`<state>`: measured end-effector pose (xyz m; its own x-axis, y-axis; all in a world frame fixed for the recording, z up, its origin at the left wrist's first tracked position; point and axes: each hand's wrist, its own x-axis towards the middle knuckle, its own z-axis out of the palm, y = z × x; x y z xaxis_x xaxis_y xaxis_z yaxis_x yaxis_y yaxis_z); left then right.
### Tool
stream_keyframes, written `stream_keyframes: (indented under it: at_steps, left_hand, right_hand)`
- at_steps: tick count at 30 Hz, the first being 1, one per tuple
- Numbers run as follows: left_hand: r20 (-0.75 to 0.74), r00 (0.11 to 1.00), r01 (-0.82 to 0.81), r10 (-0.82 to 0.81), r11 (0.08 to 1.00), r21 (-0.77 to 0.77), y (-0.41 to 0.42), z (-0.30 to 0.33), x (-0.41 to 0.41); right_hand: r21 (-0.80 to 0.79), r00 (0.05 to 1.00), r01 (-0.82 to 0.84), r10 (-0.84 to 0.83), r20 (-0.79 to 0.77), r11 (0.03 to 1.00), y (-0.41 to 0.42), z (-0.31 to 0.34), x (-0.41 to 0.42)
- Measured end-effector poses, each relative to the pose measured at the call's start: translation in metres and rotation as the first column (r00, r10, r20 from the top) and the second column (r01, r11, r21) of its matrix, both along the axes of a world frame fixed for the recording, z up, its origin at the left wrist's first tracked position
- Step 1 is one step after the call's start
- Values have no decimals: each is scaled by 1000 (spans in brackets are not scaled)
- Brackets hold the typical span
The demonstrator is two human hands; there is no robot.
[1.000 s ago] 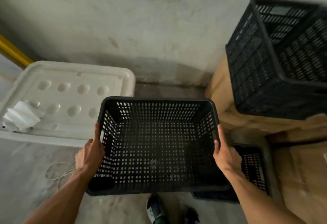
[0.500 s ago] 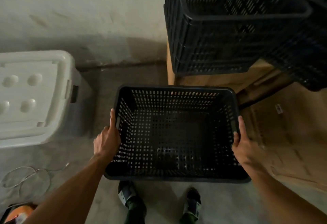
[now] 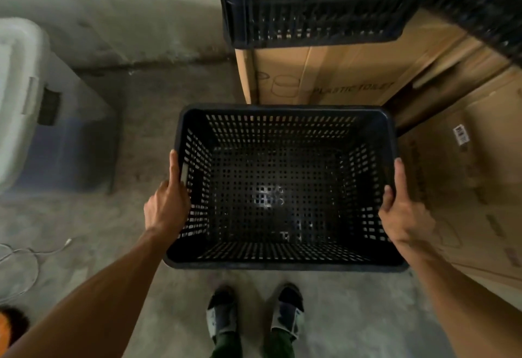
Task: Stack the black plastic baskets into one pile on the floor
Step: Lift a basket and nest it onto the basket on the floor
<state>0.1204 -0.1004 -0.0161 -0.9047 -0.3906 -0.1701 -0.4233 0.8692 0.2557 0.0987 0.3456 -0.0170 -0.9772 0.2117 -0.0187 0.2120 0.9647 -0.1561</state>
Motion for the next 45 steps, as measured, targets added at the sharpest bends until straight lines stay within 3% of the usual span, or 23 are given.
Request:
stream_keyframes:
  at_steps: [7,13,20,32,45]
  left_hand:
    - [-43,999,-6,8,999,53,9,-3,10]
    - [-86,996,-20,25,998,54,21,-9,27]
    - [-57,997,-44,49,996,79,26,-11,37]
    - [-94,995,-33,34,999,11,20,-18,27]
    - [-102,994,-44,45,999,8,22,-19,27]
  right_hand:
    - [16,1000,-23,23,18,1000,9,-1,-10]
    - [43,994,-71,75,-78,997,23,-13,-11]
    - [56,994,-88,91,-53,995,26,-9,-11]
    - [125,991,-30,46,-130,992,29,-30,-9]
    - [-19,996,-10,8,-91,1000,38,-38,-14]
